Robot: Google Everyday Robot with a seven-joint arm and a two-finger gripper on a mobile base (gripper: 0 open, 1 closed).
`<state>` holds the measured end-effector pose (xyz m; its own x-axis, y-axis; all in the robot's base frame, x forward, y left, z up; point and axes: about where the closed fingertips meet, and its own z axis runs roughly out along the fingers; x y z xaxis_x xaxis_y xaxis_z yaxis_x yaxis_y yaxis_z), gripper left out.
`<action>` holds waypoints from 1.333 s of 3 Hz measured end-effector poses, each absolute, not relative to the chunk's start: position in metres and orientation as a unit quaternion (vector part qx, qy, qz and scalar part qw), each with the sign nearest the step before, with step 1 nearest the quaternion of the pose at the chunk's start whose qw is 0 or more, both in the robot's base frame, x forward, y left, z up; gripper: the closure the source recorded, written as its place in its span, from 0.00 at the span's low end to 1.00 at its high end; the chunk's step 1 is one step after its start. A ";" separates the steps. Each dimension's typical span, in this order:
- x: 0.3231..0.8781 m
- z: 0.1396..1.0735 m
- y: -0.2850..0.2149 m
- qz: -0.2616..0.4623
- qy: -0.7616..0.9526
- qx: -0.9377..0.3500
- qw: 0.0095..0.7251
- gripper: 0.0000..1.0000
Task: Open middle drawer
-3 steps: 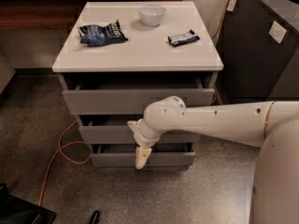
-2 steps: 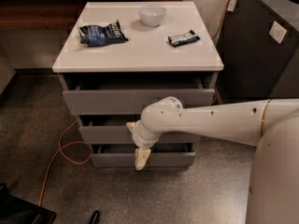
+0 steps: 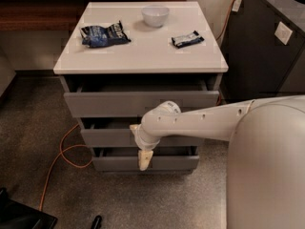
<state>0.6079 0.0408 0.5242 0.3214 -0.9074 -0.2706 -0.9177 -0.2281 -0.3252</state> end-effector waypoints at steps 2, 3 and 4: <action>0.658 0.488 0.040 -0.005 0.572 -0.789 0.224 0.00; 0.676 0.475 0.041 -0.018 0.568 -0.790 0.229 0.00; 0.693 0.458 0.043 -0.038 0.567 -0.790 0.230 0.00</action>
Offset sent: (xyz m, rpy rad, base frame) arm 0.0761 -0.0023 -0.0475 -0.0029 -0.0692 0.0219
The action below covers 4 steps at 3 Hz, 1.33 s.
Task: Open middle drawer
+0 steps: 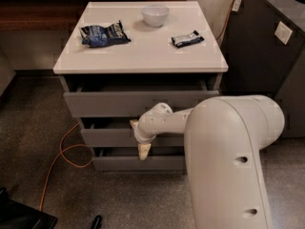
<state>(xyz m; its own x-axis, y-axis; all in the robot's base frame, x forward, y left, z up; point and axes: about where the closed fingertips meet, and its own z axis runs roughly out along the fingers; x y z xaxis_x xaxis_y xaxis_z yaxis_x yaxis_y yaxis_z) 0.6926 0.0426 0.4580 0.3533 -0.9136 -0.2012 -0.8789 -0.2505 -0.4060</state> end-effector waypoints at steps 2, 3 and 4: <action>0.718 0.439 0.045 -0.075 0.569 -0.785 0.232 0.00; 0.724 0.429 0.048 -0.080 0.580 -0.778 0.228 0.24; 0.724 0.426 0.049 -0.081 0.585 -0.774 0.227 0.46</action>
Offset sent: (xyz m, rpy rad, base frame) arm 0.0383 0.0057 -0.0271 -0.0517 -0.1041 -0.0555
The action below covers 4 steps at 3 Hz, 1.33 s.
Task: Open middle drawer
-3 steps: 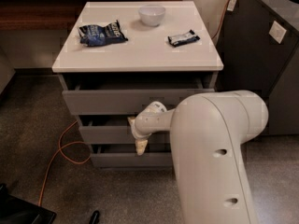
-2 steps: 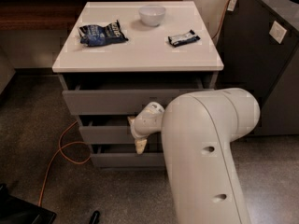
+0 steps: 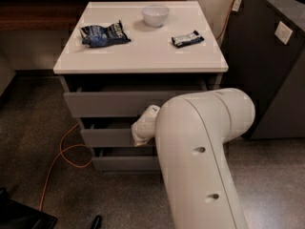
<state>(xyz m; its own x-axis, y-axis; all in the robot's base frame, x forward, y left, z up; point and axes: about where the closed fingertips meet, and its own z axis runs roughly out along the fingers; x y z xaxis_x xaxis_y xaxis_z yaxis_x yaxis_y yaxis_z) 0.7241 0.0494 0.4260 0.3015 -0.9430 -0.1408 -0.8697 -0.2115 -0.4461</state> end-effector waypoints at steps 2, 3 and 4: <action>0.693 0.431 0.054 -0.064 0.580 -0.781 0.223 1.00; 0.672 0.430 0.055 -0.052 0.574 -0.789 0.215 1.00; 0.652 0.426 0.058 -0.041 0.564 -0.798 0.209 1.00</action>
Offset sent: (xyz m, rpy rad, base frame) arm -0.0415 0.0068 0.0127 0.0124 0.0279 0.0342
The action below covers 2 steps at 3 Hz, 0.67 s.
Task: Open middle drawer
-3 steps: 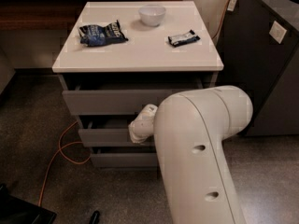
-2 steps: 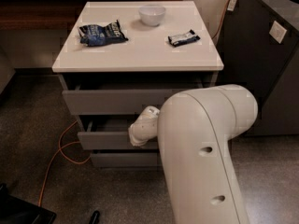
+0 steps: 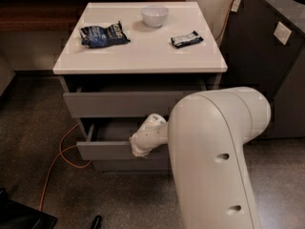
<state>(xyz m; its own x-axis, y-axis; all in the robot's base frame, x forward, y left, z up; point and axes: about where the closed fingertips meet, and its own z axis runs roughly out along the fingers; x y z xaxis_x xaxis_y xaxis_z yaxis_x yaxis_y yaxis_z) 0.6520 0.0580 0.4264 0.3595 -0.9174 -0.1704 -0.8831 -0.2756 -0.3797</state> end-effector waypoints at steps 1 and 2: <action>0.652 0.428 0.058 -0.041 0.564 -0.798 0.209 1.00; 0.634 0.422 0.063 -0.031 0.549 -0.810 0.205 1.00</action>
Offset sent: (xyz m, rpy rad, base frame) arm -0.0719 0.0190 -0.0187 -0.0053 0.0532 0.1691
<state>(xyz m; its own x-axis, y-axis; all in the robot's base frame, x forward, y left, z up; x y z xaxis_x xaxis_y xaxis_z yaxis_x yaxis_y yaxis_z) 0.6342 0.0634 0.4218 0.3954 -0.9018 -0.1742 -0.8760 -0.3133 -0.3666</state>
